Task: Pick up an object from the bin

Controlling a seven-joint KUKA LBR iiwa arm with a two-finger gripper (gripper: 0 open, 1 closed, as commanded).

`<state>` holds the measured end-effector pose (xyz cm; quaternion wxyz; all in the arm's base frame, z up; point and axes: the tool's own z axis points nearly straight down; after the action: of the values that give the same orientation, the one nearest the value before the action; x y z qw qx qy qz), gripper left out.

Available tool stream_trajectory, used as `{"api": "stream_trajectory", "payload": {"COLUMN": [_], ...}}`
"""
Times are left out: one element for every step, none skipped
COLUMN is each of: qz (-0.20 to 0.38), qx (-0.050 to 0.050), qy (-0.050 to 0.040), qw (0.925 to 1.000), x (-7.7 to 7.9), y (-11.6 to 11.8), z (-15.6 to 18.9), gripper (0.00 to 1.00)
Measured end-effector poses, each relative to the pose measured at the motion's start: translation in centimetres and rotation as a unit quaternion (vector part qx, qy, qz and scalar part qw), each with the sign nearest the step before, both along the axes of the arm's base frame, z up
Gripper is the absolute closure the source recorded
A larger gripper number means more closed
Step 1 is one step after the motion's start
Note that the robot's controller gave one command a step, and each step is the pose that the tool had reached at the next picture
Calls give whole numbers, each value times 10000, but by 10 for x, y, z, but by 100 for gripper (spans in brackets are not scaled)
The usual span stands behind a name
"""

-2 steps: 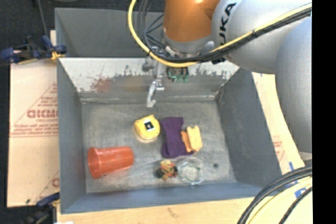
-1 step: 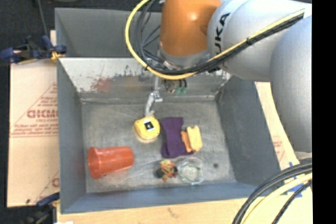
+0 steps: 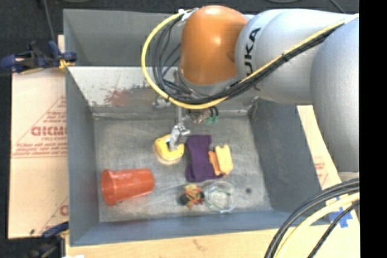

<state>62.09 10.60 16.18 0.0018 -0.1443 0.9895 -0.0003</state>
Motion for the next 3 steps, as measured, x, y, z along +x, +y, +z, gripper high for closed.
{"api": "stream_trajectory", "payload": {"qz": [794,747,1653], "qx": [12,-19,-40], "qy": [-10,-3,3], "qw": [9968,9972,9862], "x": [0,-2,23], "y": [-42,-66,-24], "z": [-29,-55,-80], "gripper": [0,0,100]}}
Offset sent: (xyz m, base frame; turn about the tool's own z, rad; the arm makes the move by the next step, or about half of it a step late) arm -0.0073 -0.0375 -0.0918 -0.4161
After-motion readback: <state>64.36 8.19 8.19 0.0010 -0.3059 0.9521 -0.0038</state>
